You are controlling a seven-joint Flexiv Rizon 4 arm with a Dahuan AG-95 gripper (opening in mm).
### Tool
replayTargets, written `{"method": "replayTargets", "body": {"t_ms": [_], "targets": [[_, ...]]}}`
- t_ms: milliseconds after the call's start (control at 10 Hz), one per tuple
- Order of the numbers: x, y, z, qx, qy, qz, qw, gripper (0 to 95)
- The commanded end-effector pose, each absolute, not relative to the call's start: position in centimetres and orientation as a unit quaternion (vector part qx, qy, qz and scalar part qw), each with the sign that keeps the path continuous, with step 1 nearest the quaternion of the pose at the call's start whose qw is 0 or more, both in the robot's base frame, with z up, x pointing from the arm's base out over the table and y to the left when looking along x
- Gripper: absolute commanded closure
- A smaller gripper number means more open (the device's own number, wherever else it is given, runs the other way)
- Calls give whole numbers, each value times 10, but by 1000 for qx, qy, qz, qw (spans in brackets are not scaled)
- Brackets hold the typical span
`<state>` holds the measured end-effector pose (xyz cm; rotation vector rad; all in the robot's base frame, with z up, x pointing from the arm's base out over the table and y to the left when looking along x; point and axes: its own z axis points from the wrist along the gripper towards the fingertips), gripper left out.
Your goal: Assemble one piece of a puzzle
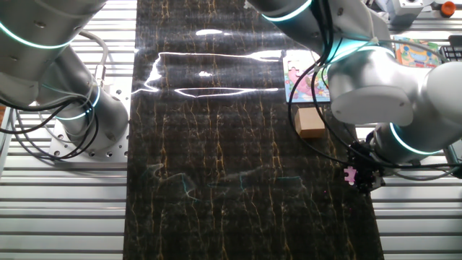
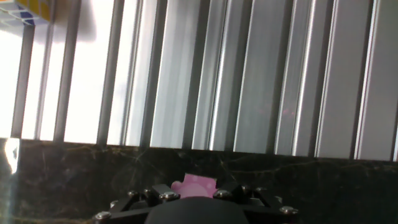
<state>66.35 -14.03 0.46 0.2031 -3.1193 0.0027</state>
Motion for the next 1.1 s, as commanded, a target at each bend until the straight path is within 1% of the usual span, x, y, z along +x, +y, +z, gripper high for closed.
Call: {"method": "replayTargets", "body": {"t_ms": [100,400,500,1100], "targets": [[664,-140,5,66,-998,1,8,380],[664,-140,5,63,-998,1,9,380],[664,-140,5,61,-998,2,10,570],[663,-140,5,59,-998,1,13,570]]}}
